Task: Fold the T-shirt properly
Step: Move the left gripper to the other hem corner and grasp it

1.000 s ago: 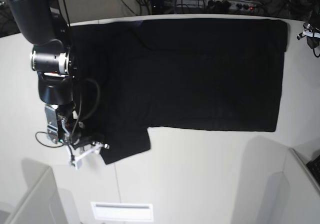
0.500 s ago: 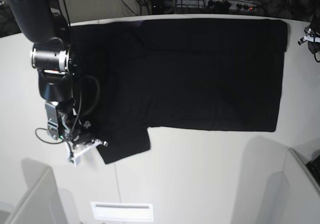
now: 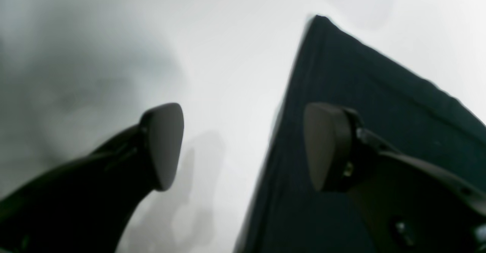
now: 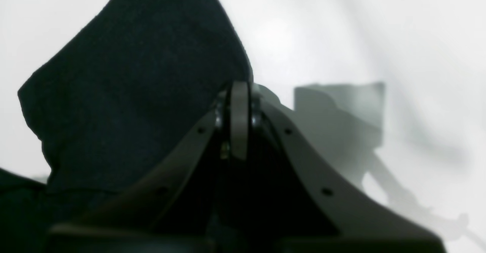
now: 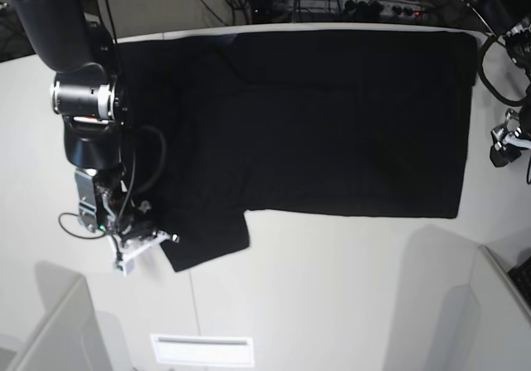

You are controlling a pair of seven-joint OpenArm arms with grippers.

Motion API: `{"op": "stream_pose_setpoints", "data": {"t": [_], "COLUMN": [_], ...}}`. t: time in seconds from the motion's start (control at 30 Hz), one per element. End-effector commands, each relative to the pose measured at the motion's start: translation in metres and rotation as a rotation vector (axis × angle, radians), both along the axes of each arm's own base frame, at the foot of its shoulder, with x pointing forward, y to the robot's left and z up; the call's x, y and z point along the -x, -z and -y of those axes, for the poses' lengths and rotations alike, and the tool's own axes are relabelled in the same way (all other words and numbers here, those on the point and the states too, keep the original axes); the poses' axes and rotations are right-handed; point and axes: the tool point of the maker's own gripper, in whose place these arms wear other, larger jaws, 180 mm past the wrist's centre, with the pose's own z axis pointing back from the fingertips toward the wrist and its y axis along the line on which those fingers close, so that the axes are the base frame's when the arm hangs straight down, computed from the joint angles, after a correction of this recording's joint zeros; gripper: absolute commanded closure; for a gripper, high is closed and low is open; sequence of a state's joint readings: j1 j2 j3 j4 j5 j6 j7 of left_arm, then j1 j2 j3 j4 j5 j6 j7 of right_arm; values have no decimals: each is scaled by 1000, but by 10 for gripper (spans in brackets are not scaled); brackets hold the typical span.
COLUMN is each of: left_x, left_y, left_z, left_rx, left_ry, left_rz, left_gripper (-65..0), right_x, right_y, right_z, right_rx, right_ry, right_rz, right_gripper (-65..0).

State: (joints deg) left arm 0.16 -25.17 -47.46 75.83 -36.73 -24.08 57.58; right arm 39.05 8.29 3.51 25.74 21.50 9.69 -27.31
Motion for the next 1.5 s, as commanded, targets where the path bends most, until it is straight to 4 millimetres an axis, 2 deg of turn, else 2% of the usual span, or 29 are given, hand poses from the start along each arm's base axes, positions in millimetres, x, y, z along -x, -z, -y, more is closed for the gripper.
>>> {"op": "stream_pose_setpoints", "data": {"t": [0.0, 0.1, 0.2, 0.4, 0.53, 0.73, 0.8, 0.97, 1.3, 1.47], "left_x": [-18, -46, -74, -130, -148, -161, -159, -157, -153, -155], "left_y": [-18, -13, -16, 0, 17, 25, 34, 38, 57, 64], "left_z": [-11, -14, -16, 16, 30, 40, 41, 29, 38, 54], "left_rx": [-59, -146, -198, -178, -135, -119, -109, -126, -95, -73], "left_ry": [12, 40, 53, 159, 177, 193, 188, 105, 96, 115], "left_rz": [22, -67, -96, -79, -77, -69, -90, -76, -75, -81], "left_gripper": [-479, -479, -479, -479, -479, -479, -479, -479, -481, -479], "right_x": [-5, -6, -6, -6, -7, -7, -7, -7, -6, -6], "right_y": [-7, -8, -8, -8, -9, -9, -9, -9, -9, -9], "right_z": [4, 4, 4, 4, 5, 5, 5, 5, 4, 4], "right_rx": [14, 14, 14, 14, 15, 17, 17, 17, 16, 16], "right_ry": [-2, -2, -2, -2, -1, -2, -2, -2, -4, -4], "right_rz": [-4, -3, -3, -1, 0, 2, 2, 2, 1, 1], "right_gripper": [0, 0, 0, 0, 0, 0, 0, 0, 0, 0]}}
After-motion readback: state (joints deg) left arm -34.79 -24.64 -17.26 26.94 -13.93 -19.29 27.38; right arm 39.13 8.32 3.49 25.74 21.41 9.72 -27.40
